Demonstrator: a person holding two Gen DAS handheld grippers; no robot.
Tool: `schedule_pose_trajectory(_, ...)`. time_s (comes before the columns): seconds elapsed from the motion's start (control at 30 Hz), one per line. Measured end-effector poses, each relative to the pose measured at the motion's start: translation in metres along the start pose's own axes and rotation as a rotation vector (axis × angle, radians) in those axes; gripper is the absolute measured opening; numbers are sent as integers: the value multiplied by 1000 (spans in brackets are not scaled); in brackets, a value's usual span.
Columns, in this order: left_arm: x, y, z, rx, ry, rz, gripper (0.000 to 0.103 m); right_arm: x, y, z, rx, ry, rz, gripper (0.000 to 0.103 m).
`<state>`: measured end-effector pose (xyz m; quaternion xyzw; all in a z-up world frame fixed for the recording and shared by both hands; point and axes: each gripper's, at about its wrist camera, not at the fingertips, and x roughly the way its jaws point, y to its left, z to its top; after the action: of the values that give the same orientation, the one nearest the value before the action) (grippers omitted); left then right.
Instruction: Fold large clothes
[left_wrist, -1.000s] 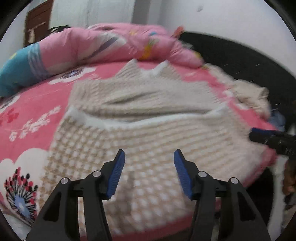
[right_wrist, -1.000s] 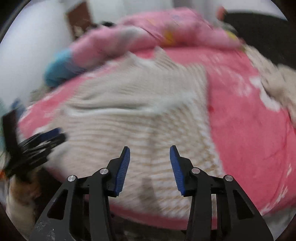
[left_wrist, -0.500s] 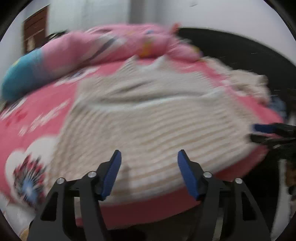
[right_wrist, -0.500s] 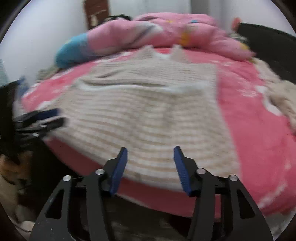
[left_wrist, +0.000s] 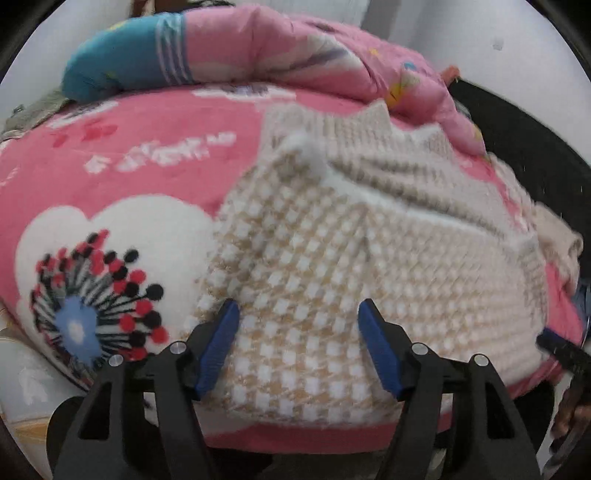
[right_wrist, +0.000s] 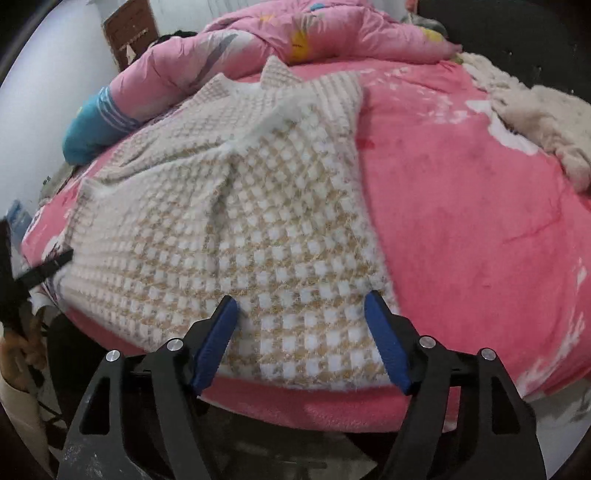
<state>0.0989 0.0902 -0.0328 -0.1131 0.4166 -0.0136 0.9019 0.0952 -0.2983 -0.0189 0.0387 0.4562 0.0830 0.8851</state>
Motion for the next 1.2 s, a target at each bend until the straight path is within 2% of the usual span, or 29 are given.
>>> schedule_pose_trajectory(0.07, -12, -7, 2, 17, -23, 5, 66, -22, 4, 2, 15, -30, 27, 69)
schedule_pose_trajectory(0.2, -22, -23, 13, 33, -66, 8, 67, -51, 3, 16, 44, -77, 103, 77)
schedule_pose_trajectory(0.27, -27, -35, 25, 51, -80, 0, 69, -59, 12, 29, 13, -97, 134, 84)
schedule_pose_trajectory(0.43, -30, -69, 62, 132, -100, 0, 79, -61, 38, 56, -77, -110, 161, 90)
schedule_pose_trajectory(0.6, -9, -88, 102, 183, -53, -9, 88, -35, 48, 88, -117, -49, 204, 91)
schedule_pose_trajectory(0.7, 16, -101, 126, 212, -10, 0, 90, -14, 48, 112, -131, -17, 194, 91)
schedule_pose_trajectory(0.83, 51, -115, 159, 227, 37, -19, 90, 16, 38, 152, -88, 29, 236, 91)
schedule_pose_trajectory(0.93, 72, -120, 182, 222, 39, -30, 90, 41, 27, 182, -39, 68, 238, 91)
schedule_pose_trajectory(1.07, 97, -120, 220, 163, 40, -60, 90, 69, 13, 221, 10, 88, 271, 91)
schedule_pose_trajectory(1.2, 123, -128, 259, 146, 20, -54, 90, 98, -3, 260, 76, 101, 290, 91)
